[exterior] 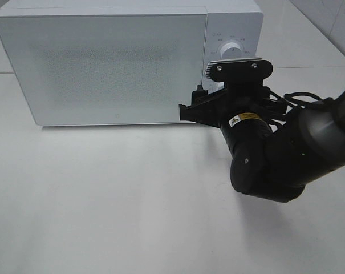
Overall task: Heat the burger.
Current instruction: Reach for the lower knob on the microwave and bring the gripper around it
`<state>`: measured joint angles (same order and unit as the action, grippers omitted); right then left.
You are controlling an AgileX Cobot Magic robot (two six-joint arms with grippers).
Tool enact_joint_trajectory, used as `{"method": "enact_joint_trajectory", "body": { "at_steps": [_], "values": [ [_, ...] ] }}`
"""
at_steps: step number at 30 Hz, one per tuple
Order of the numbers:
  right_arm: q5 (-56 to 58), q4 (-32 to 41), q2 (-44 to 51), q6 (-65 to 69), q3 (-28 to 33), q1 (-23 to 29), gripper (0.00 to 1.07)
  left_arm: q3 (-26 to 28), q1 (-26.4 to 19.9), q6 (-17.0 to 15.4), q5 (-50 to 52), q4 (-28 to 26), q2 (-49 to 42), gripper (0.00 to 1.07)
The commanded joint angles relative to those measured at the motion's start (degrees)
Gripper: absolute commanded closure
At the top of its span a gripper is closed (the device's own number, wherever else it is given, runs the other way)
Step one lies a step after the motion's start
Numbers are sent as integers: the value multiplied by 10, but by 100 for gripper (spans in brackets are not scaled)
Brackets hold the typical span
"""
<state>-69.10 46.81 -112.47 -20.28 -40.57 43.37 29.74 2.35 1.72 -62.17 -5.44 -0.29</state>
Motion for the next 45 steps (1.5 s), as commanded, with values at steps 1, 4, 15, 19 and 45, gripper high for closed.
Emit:
{"method": "enact_joint_trajectory", "body": {
  "at_steps": [1,4,15,19,45],
  "values": [
    [-43,14,-14,-9,-16,-2,32,-1,0,-3,8,-3,-14,5],
    [-34,14,-36,-9,-38,-16,32,-1,0,-3,8,-3,-14,5],
    [-25,5,-69,-9,-76,-36,32,-1,0,-3,8,-3,-14,5],
    [-15,4,-72,-9,-87,-40,32,-1,0,-3,8,-3,-14,5],
    [-30,3,-87,-4,-90,-47,54,-1,0,-3,8,-1,-10,5]
  ]
}}
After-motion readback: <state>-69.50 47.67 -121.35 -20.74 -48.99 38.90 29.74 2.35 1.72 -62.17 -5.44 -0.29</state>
